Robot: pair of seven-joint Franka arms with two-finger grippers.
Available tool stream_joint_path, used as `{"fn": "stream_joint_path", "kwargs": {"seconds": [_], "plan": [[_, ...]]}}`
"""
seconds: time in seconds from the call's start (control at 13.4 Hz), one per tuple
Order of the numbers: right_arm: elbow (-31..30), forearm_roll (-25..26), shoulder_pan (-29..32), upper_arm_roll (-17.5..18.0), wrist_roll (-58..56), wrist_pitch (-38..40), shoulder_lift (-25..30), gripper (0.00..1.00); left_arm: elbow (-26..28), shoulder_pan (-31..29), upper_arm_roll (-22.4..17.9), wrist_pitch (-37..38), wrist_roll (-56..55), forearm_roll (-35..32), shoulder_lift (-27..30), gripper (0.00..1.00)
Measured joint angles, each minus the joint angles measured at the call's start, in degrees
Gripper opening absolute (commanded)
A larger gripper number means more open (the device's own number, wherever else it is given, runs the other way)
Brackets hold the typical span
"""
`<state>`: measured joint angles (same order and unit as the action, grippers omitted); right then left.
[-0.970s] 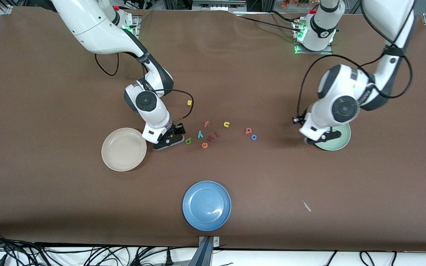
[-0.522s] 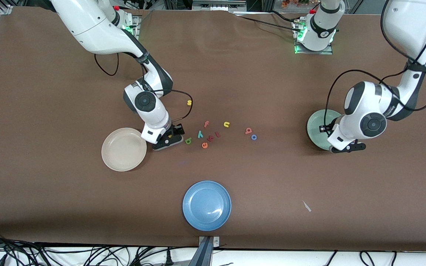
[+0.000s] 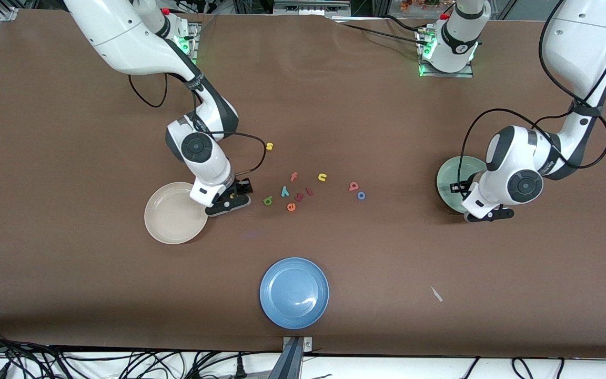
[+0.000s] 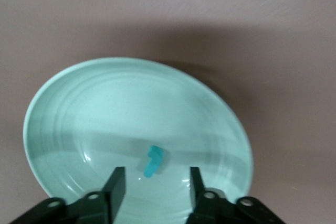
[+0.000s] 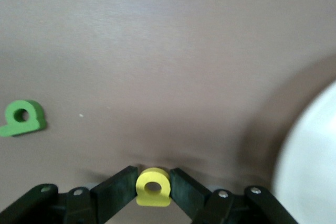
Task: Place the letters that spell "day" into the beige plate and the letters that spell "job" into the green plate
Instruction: 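Drop the teal letter into the green plate with the left gripper, then drop the yellow letter onto the cream plate with the right gripper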
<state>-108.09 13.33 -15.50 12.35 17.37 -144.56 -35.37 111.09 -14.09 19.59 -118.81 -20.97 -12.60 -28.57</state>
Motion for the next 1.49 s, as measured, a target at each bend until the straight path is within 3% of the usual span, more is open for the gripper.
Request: {"fn": "stream_joint_path", "kwargs": {"seconds": [0.22,0.52,0.67,0.82,1.19,1.49], "plan": [[0.0,0.0,2.4,1.2,-3.2,6.3,4.5,0.32,-0.4,-0.1,5.5,1.8,-6.7,5.1,3.5,0.92],[-0.2,0.0,7.7,1.9,-12.8,9.6,7.9,0.33,-0.2,1.9,14.6,0.1,-25.5,5.7,4.2,0.92],[-0.5,0.0,10.1,1.9,-16.4,9.6,7.9,0.44,-0.1,5.8,15.0,-5.0,-34.2,5.8,2.9,0.92],[-1.1,0.0,11.7,1.9,-17.9,9.6,7.8,0.7,-0.4,8.8,14.9,-8.5,-41.0,5.7,0.6,0.92],[-1.3,-0.1,12.2,2.1,-17.9,9.6,7.8,0.75,-0.9,13.8,14.3,-14.6,-47.3,4.2,-4.1,0.87],[0.1,-4.5,9.5,3.0,-11.9,9.3,7.6,0.76,-4.0,15.8,13.0,-16.6,-49.5,0.2,-8.7,0.81]]}}
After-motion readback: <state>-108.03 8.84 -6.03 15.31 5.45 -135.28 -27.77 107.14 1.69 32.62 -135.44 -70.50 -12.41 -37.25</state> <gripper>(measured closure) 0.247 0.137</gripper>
